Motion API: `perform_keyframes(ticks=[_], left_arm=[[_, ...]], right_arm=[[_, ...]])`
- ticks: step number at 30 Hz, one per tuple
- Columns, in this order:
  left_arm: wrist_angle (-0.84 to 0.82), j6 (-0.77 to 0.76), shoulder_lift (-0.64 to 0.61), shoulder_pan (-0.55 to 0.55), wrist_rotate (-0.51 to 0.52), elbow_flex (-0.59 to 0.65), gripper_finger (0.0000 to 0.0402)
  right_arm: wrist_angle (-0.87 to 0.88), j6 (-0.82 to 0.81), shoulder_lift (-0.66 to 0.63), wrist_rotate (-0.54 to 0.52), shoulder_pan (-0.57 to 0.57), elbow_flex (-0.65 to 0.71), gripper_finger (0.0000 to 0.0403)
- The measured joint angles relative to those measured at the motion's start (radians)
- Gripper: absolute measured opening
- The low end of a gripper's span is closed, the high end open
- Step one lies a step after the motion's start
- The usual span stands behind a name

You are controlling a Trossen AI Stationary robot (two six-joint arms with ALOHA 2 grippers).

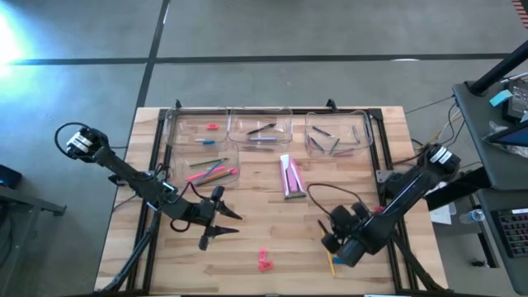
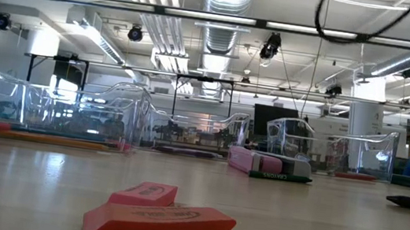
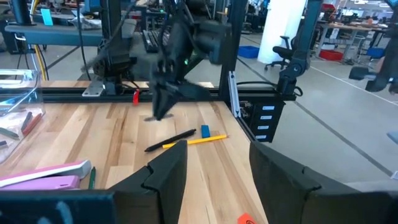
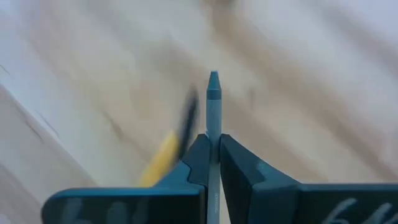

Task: Sort crayons/erasers/pens/pencils in bins
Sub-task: Put the gray crayon into the top right transparent bin

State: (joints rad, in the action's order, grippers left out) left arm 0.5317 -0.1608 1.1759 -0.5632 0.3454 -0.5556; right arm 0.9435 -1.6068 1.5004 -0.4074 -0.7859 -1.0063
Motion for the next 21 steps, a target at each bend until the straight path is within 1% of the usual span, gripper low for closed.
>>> perform_keyframes(ticks=[3, 6, 8, 9, 11, 15, 18, 21], left_arm=[[0.001, 0.0, 0.0, 0.0, 0.005, 0.0, 0.016], [0.003, 0.0, 0.0, 0.0, 0.006, 0.0, 0.016], [0.003, 0.0, 0.0, 0.0, 0.007, 0.0, 0.016], [0.003, 0.0, 0.0, 0.0, 0.006, 0.0, 0.016], [0.003, 0.0, 0.0, 0.0, 0.007, 0.0, 0.016], [0.002, 0.007, 0.0, 0.0, 0.007, 0.0, 0.016], [0.002, 0.009, 0.0, 0.0, 0.007, 0.0, 0.016], [0.001, 0.01, 0.0, 0.0, 0.007, 0.0, 0.016]], right_arm=[[0.031, 0.07, -0.054, -0.198, 0.037, -0.023, 0.0015], [0.05, 0.17, -0.12, -0.4, 0.103, -0.023, 0.0014], [0.051, 0.251, -0.174, -0.501, 0.173, -0.01, 0.0014], [0.051, 0.294, -0.203, -0.534, 0.218, 0.0, 0.0014], [0.05, 0.376, -0.253, -0.562, 0.321, 0.018, 0.0014], [0.038, 0.563, -0.328, -0.551, 0.553, 0.052, 0.0013], [0.004, 0.685, -0.371, -0.492, 0.715, 0.079, 0.0013], [-0.042, 0.791, -0.401, -0.432, 0.838, 0.098, 0.0013]])
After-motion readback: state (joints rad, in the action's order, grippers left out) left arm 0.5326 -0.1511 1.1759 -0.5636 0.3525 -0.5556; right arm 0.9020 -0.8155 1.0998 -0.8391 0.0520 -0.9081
